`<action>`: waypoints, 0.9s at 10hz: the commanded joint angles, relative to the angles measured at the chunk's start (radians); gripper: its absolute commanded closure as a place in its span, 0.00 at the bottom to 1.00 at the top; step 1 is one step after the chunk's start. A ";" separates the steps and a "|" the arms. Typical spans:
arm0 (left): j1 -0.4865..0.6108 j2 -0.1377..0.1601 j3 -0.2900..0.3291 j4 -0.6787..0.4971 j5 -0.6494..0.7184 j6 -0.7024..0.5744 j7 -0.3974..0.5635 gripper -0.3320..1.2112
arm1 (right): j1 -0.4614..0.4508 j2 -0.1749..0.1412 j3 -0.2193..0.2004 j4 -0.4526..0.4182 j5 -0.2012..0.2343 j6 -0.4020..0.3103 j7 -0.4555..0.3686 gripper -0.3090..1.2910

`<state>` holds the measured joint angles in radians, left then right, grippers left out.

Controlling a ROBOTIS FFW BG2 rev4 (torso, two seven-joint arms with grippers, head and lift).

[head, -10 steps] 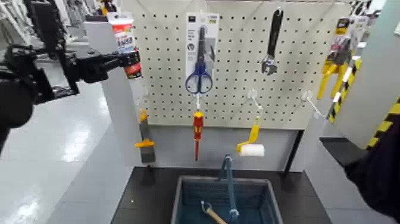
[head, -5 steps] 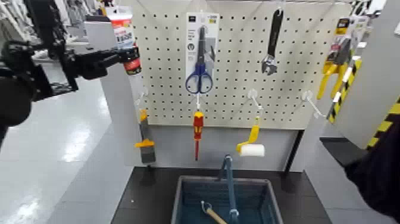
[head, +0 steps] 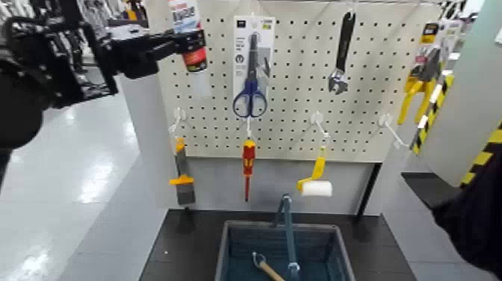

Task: Put the red glue tube into the crate.

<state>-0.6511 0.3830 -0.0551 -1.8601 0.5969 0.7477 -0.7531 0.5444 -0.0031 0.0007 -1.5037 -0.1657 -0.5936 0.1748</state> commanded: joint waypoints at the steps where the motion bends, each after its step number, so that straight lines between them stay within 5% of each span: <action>1: 0.004 -0.023 -0.062 -0.028 0.072 0.013 0.037 0.98 | 0.000 0.135 0.001 0.000 0.000 0.000 0.000 0.25; 9: 0.180 -0.092 -0.238 0.127 0.248 -0.048 0.109 0.98 | -0.006 0.130 0.009 0.003 -0.002 0.002 -0.002 0.25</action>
<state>-0.4895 0.2988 -0.2840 -1.7527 0.8394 0.7026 -0.6432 0.5391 -0.0031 0.0087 -1.5011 -0.1661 -0.5898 0.1735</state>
